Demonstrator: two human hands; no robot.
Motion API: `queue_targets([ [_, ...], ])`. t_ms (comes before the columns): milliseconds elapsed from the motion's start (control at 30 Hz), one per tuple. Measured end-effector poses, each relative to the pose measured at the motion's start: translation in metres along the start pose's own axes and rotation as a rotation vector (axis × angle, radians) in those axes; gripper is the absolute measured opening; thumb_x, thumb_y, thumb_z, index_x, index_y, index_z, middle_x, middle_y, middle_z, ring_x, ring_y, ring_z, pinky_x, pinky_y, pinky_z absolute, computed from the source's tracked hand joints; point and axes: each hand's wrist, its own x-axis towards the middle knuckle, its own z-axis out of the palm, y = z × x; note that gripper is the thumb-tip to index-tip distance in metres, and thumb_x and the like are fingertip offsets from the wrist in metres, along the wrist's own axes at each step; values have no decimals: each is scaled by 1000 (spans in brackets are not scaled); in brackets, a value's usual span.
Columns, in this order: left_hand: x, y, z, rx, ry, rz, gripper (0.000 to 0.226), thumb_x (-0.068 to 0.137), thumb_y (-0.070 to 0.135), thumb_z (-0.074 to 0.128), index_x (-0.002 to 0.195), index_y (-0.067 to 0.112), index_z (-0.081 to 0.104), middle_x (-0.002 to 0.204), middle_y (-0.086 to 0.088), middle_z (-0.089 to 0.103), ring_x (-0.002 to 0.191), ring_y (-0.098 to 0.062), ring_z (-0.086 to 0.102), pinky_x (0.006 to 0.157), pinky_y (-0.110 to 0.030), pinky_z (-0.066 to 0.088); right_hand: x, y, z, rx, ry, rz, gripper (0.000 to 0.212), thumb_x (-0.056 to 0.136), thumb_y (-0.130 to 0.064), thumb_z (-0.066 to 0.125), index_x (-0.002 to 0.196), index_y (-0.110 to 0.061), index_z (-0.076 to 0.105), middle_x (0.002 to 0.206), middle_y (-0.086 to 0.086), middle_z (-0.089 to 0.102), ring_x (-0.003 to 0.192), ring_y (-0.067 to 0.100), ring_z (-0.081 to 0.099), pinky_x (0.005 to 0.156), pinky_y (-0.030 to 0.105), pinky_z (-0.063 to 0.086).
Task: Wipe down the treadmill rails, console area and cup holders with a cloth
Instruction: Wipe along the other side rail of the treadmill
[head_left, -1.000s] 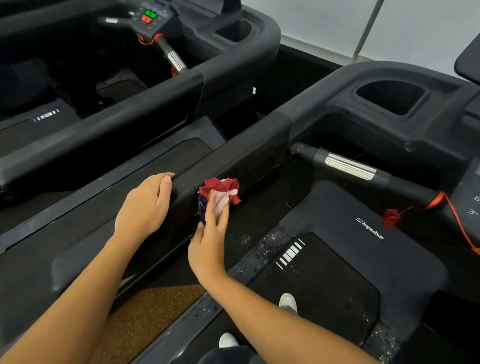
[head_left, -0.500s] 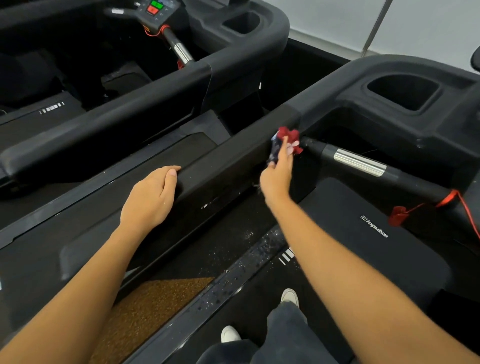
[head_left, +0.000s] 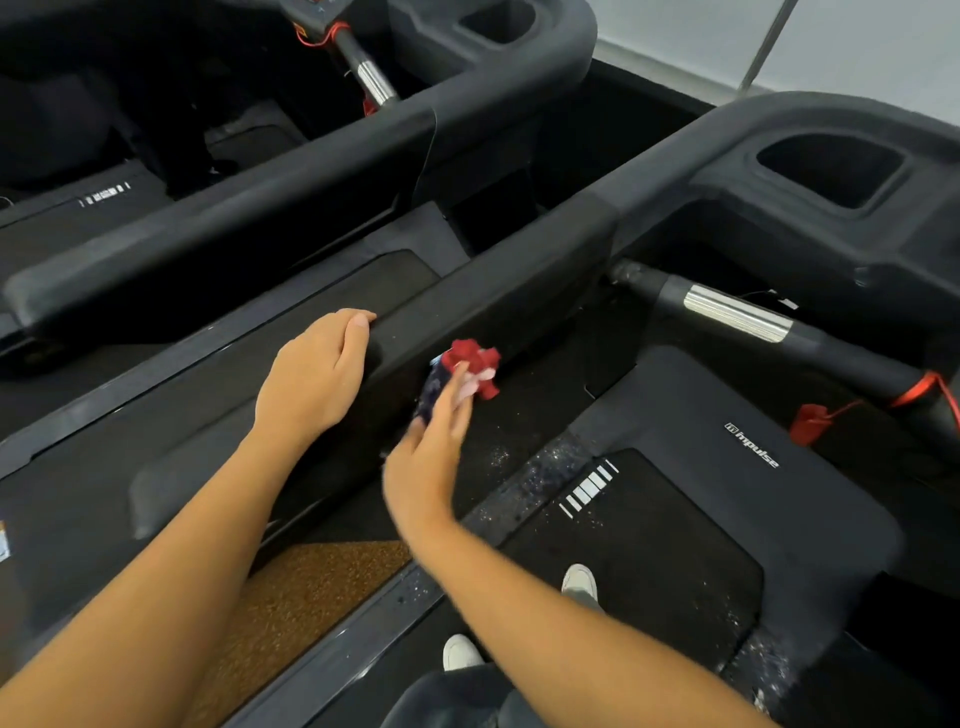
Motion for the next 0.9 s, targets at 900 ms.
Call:
queue_targets([
  [900,0,-2,0,-2,5,4,43,101,33,21,126,21,53,125,-1,57,114,-18,49,89,-28,33,47,23,-25,-1,92,150,64,97,0,38,151,-24,12,157,-2,15,139,18,28,94,11,23],
])
